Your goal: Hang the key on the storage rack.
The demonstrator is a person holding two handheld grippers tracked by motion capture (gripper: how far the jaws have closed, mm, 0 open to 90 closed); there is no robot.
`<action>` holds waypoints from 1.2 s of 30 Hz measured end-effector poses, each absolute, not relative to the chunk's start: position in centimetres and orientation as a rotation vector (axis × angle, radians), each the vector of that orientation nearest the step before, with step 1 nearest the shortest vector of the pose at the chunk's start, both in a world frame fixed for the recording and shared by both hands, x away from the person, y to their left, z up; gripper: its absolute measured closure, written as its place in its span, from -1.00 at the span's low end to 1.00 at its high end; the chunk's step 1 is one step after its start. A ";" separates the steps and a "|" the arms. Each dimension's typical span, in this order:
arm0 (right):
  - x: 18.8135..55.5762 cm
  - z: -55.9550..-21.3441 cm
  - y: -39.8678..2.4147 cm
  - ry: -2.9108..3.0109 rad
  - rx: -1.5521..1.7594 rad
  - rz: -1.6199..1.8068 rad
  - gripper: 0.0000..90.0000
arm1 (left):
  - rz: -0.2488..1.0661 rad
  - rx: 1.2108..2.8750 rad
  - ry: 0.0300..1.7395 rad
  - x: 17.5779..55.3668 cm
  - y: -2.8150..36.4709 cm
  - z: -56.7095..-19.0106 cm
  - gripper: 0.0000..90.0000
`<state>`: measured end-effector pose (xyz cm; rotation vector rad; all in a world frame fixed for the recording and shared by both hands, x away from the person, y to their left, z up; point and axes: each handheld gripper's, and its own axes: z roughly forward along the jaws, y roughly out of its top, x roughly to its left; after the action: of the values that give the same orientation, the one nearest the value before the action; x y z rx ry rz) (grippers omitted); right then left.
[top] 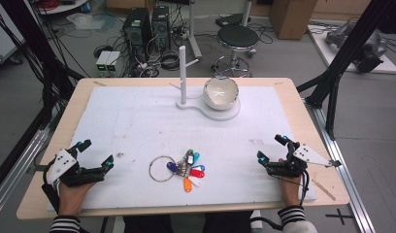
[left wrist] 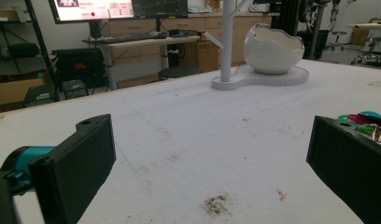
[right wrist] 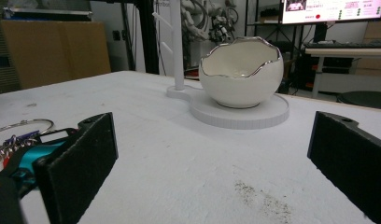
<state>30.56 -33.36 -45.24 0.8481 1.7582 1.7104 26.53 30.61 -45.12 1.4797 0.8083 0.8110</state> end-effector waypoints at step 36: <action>30.4 -45.2 -33.2 1.763 0.844 1.705 -0.97 | 0.767 1.592 0.752 28.9 30.1 -39.8 -0.96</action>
<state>30.44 -33.24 -45.23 0.8436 1.7630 1.7049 28.85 30.09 -39.80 1.5922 0.7515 0.7671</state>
